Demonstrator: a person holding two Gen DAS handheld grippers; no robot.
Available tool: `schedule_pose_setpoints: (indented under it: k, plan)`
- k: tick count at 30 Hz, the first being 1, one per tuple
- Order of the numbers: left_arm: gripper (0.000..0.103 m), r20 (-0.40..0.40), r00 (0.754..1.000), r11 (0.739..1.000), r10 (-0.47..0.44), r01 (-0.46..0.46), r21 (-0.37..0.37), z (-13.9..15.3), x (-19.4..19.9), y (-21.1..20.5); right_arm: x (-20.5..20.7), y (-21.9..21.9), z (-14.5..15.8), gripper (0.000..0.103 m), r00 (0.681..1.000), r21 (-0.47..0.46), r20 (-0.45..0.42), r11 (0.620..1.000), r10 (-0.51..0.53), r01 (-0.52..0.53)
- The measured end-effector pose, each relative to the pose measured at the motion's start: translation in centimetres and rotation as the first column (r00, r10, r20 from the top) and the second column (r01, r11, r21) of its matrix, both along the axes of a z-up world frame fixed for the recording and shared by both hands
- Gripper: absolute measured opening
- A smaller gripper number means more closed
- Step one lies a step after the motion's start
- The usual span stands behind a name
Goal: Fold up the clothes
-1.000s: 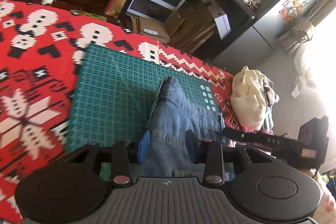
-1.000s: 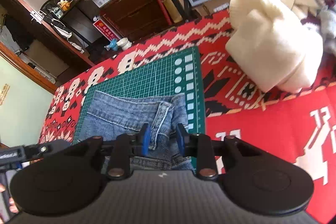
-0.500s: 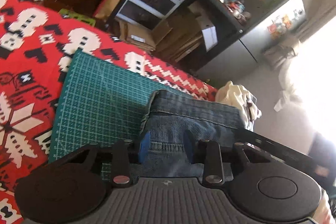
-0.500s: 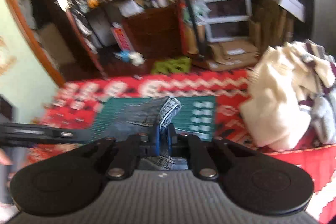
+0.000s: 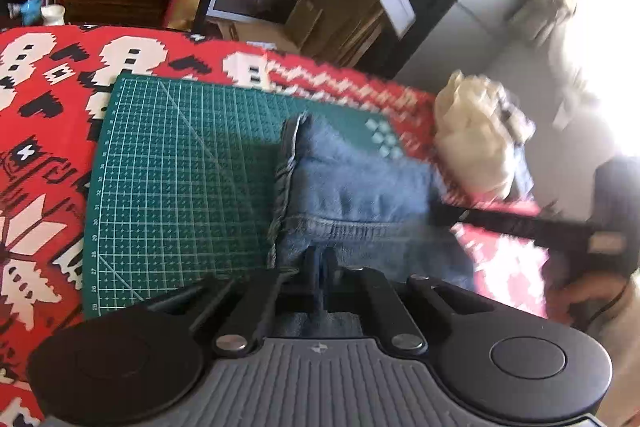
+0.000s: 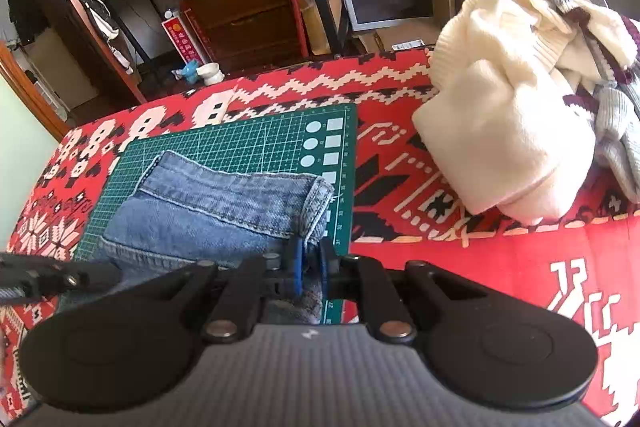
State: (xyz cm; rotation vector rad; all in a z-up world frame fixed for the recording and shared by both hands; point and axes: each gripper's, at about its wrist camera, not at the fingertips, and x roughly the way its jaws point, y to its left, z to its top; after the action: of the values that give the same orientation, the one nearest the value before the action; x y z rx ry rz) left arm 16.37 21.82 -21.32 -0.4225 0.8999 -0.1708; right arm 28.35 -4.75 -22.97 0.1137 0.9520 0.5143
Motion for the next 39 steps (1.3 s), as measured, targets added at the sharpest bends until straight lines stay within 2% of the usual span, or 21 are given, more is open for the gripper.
schedule_pose_setpoints:
  k: [4, 8, 11, 14, 16, 17, 19, 20, 22, 25, 27, 31, 34, 35, 39]
  plan:
    - [0.003, -0.007, 1.0, 1.0, -0.005, 0.005, 0.005, -0.3, 0.1, -0.3, -0.4, -1.5, 0.7, 0.015, 0.999, 0.041, 0.002, 0.999, -0.033, 0.032]
    - [0.003, -0.024, 1.0, 1.0, 0.004, -0.004, -0.026, -0.8, 0.5, 0.0, -1.9, -3.4, 2.3, 0.02, 0.998, 0.078, 0.018, 0.995, -0.057, 0.056]
    - [0.003, -0.032, 0.999, 0.998, 0.013, -0.015, -0.057, -1.0, 0.5, 0.4, -3.3, -4.6, 2.1, 0.02, 0.999, 0.116, -0.038, 0.992, -0.036, 0.04]
    - [0.003, -0.039, 0.999, 0.997, 0.022, -0.025, -0.073, -1.0, 0.5, 0.5, -4.9, -5.0, 1.1, 0.028, 0.997, 0.117, -0.072, 0.993, -0.016, 0.024]
    - [0.003, -0.042, 0.999, 0.997, 0.023, -0.026, -0.069, -0.9, 0.6, 0.4, -5.6, -4.9, 0.5, 0.028, 0.996, 0.131, -0.092, 0.991, 0.0, 0.012]
    - [0.003, -0.043, 0.999, 0.998, 0.023, -0.026, -0.065, -0.8, 0.6, 0.3, -5.9, -4.8, 0.1, 0.028, 0.995, 0.142, -0.102, 0.99, 0.008, 0.006]
    - [0.003, -0.051, 0.998, 0.997, 0.028, -0.031, -0.065, -0.7, 0.6, 0.3, -6.5, -4.4, -0.1, 0.002, 0.995, 0.133, -0.1, 0.991, 0.024, -0.01]
    - [0.003, -0.054, 0.998, 0.997, 0.029, -0.033, -0.067, -0.7, 0.7, 0.3, -6.9, -4.1, 0.0, 0.001, 0.996, 0.114, -0.088, 0.993, 0.031, -0.02]
    - [0.003, -0.062, 0.997, 0.996, 0.036, -0.041, -0.079, -0.3, 0.6, 0.4, -7.2, -3.7, 0.9, 0.0, 0.999, 0.072, -0.045, 0.997, 0.029, -0.025]
    - [0.01, -0.037, 0.999, 0.992, 0.032, -0.036, -0.122, 1.2, -0.3, 0.3, -6.9, -4.2, 1.3, 0.0, 0.999, 0.068, -0.042, 0.998, 0.01, -0.007]
    - [0.01, -0.031, 1.0, 0.994, 0.003, -0.007, -0.11, 1.8, -1.1, -0.3, -6.6, -4.2, 0.3, 0.0, 0.998, 0.044, -0.066, 0.999, 0.012, -0.009]
    - [0.009, -0.05, 0.999, 0.997, -0.023, 0.019, -0.078, 1.0, -1.7, -0.8, -6.4, -5.1, -0.5, 0.003, 0.993, 0.069, -0.109, 0.997, -0.034, 0.042]
    - [0.007, -0.054, 0.998, 0.998, -0.031, 0.027, -0.062, 0.3, -1.9, -0.9, -6.9, -5.8, -0.1, 0.008, 0.994, 0.04, -0.096, 0.997, -0.058, 0.062]
    - [0.004, -0.055, 0.998, 0.998, -0.033, 0.03, -0.056, 0.1, -2.0, -0.9, -7.2, -6.4, 0.3, 0.011, 0.993, 0.056, -0.099, 0.996, -0.061, 0.066]
    - [0.004, -0.061, 0.997, 0.999, -0.043, 0.041, -0.035, -0.9, -2.4, -1.0, -9.4, -8.4, 1.7, 0.011, 0.992, 0.112, -0.114, 0.992, -0.047, 0.059]
